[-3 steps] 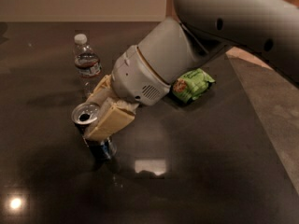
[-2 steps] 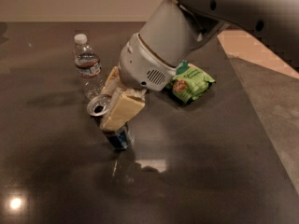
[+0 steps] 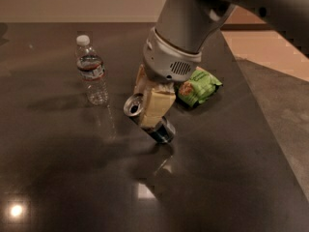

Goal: Knock redbull can over

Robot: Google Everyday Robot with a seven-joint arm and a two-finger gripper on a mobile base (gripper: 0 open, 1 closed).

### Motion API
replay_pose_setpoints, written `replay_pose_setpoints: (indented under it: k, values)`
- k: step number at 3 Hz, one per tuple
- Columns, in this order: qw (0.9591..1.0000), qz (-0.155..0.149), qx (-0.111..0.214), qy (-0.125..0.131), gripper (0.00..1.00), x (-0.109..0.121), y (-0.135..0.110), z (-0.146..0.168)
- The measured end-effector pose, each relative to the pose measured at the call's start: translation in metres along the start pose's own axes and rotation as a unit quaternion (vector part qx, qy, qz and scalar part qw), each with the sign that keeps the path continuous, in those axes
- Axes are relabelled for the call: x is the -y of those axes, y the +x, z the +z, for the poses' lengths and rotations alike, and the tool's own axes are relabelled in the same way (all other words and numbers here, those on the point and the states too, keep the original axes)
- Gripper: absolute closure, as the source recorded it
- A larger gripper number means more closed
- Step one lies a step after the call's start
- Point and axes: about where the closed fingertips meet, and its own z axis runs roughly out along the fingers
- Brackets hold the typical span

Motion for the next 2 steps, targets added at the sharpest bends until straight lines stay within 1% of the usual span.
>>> replay_pose_setpoints:
  k: [1,2]
  values:
    - [0.9988,-0.010,-0.047,0.003,1.00,-0.002,0.021,-0.010]
    - [0.9955,-0.029,-0.090,-0.004,0.82,-0.006,0.034,-0.012]
